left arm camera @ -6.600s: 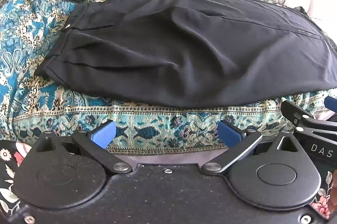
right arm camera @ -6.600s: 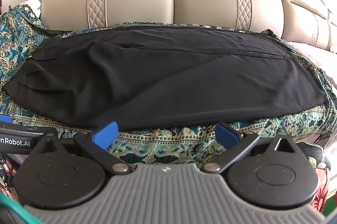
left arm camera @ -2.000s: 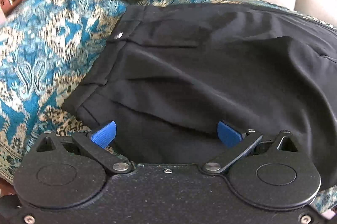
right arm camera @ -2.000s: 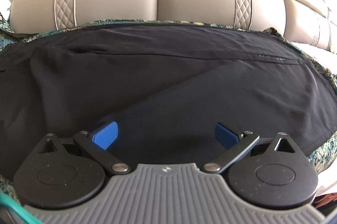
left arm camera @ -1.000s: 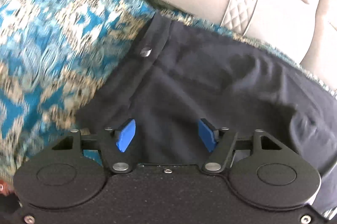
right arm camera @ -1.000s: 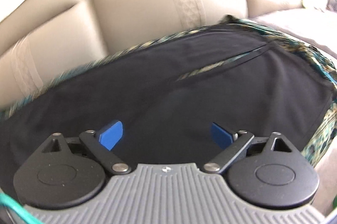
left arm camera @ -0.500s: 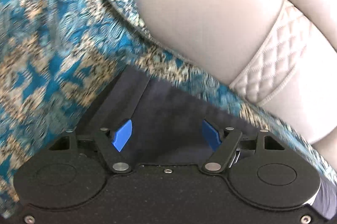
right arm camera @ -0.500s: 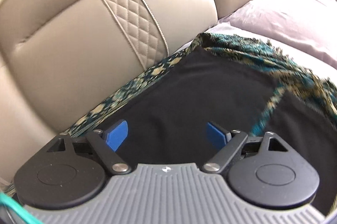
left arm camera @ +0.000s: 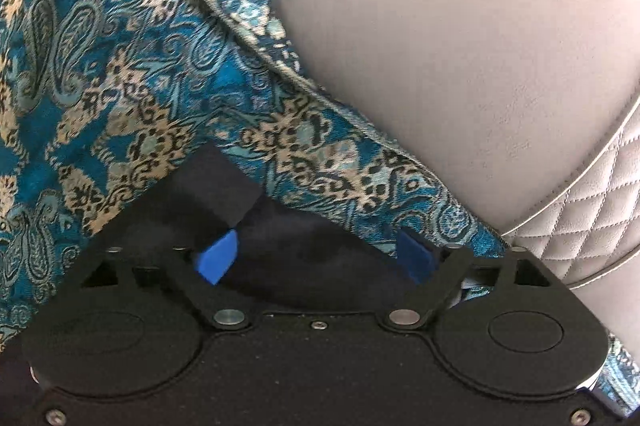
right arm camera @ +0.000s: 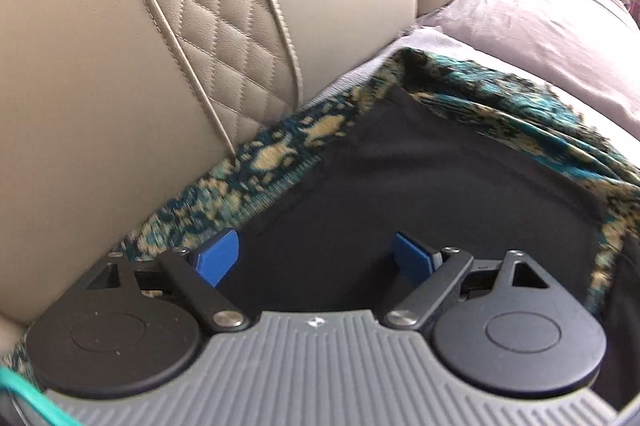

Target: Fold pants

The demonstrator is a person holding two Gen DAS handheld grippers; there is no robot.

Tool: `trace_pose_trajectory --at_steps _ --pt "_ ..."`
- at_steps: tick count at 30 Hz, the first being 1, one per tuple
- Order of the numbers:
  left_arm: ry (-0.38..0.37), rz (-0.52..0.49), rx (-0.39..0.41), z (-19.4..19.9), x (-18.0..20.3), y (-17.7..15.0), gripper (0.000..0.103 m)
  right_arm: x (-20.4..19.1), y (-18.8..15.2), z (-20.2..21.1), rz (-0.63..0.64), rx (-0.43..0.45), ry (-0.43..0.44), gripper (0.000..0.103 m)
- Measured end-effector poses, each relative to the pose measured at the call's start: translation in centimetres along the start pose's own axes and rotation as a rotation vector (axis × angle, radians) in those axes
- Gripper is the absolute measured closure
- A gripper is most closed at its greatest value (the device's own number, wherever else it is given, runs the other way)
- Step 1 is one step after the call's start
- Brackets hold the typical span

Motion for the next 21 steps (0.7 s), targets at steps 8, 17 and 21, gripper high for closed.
trace_pose_trajectory --at_steps 8,17,21 --pt "0.068 -0.003 0.039 -0.7 1.0 -0.7 0.01 -3.0 1.1 -2.9 0.084 -0.017 -0.163 0.013" --pt "0.081 -0.022 0.047 -0.7 1.2 -0.8 0.003 -1.5 2.1 -1.3 0.069 -0.028 -0.189 0.072" --pt "0.09 -0.027 0.056 -0.8 1.3 -0.9 0.0 -2.0 2.3 -1.6 0.103 -0.044 -0.118 0.037"
Point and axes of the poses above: each gripper's, at about its wrist camera, not at the fingertips, and z roughly against the way its jaws point, x to its right, y to its top, the point moved 4 cm from there along -z, roughly the way its jaws point, and after that the axes turned 9 degrees about -x, right-handed, at the moved point
